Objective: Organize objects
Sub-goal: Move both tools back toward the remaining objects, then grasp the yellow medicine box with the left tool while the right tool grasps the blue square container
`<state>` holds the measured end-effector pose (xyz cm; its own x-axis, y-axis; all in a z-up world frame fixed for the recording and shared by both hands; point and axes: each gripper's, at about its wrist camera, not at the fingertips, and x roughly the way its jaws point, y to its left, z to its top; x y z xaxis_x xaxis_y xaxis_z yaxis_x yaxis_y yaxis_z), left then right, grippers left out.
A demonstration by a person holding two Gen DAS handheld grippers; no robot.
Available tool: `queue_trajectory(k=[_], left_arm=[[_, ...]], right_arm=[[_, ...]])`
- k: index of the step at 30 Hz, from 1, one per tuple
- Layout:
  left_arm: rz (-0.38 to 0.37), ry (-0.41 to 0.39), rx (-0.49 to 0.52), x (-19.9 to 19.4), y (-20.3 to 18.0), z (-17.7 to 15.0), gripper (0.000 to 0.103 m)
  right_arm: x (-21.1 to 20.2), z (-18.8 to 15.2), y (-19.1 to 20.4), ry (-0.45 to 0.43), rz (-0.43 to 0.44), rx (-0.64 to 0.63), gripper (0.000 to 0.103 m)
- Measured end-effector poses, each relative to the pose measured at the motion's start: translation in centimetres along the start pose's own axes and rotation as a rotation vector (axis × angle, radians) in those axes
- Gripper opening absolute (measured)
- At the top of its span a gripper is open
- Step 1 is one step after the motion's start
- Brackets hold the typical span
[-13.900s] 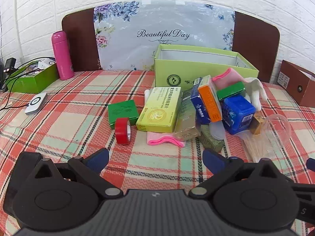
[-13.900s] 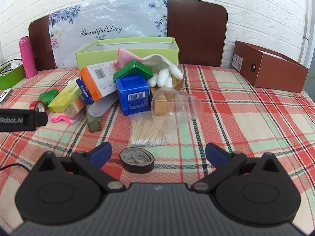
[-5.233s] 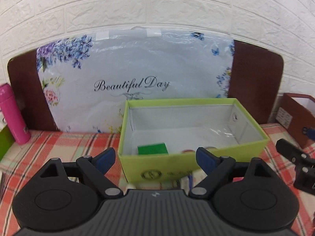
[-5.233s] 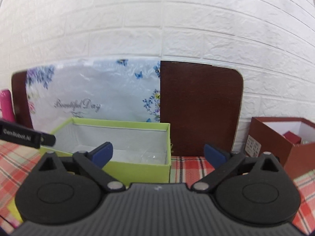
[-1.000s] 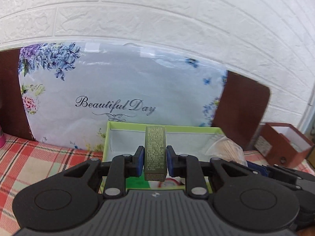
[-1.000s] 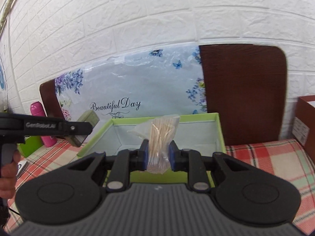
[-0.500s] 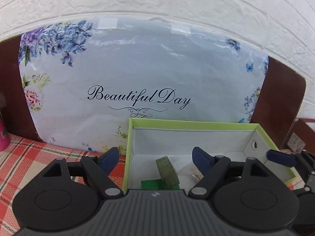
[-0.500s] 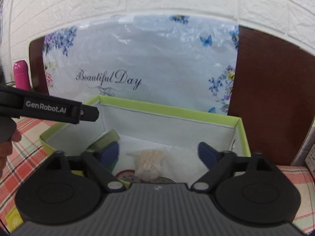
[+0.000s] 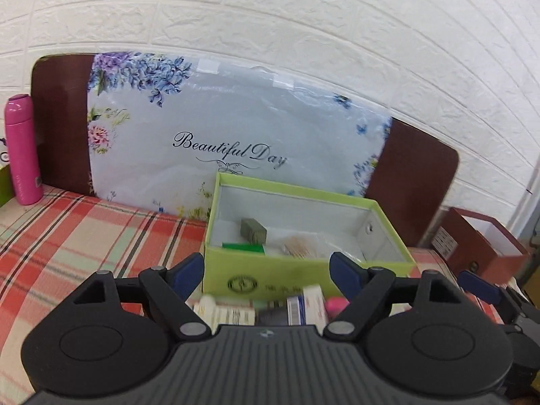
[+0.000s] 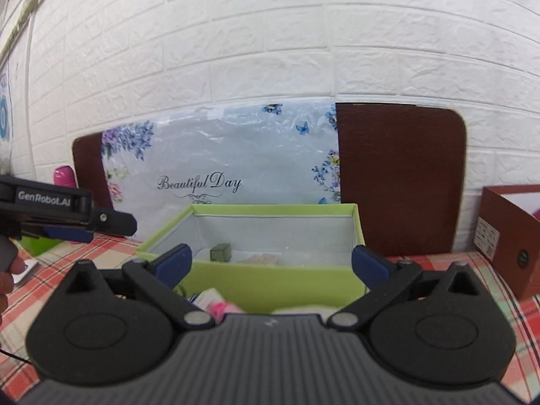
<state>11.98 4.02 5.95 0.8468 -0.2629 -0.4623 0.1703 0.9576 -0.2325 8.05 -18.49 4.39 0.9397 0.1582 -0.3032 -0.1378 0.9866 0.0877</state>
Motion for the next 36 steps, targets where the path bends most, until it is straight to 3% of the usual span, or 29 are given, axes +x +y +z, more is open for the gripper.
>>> queue_trajectory(k=[4,8,15,19,23,28,36], left_arm=[[0.004,0.013,0.015,-3.0,-0.4,-3.7,0.085],[0.002,0.084,-0.004,-4.2,-0.3,-7.6,0.085],[0.018,0.161,-0.008,-4.9,0.4,-11.8,0.085],[0.041,0.165,-0.013,-5.0,1.0,-12.2,0.084],[0.07,0.143,-0.023,-4.4,2.2,-11.3,0.084],[0.104,0.129,-0.004,-1.1,3.2,-9.3,0.085],[0.114,0.184,0.044,4.3,3.0,-8.2,0.084]], right_arm=[[-4.0,-2.2,-0.1,0.001,-0.008,0.025,0.103],[-6.7,-4.6,0.3,0.024,-0.022,0.03,0.103],[-8.4,-9.0,1.1,0.117,-0.025,0.087,0.103],[-8.4,-10.3,1.7,0.162,-0.014,0.079,0.099],[-8.1,-9.9,2.1,0.149,-0.016,0.052,0.094],[-7.5,-10.2,2.3,0.172,0.001,0.05,0.092],[-6.9,-10.3,2.2,0.181,-0.023,0.036,0.091]])
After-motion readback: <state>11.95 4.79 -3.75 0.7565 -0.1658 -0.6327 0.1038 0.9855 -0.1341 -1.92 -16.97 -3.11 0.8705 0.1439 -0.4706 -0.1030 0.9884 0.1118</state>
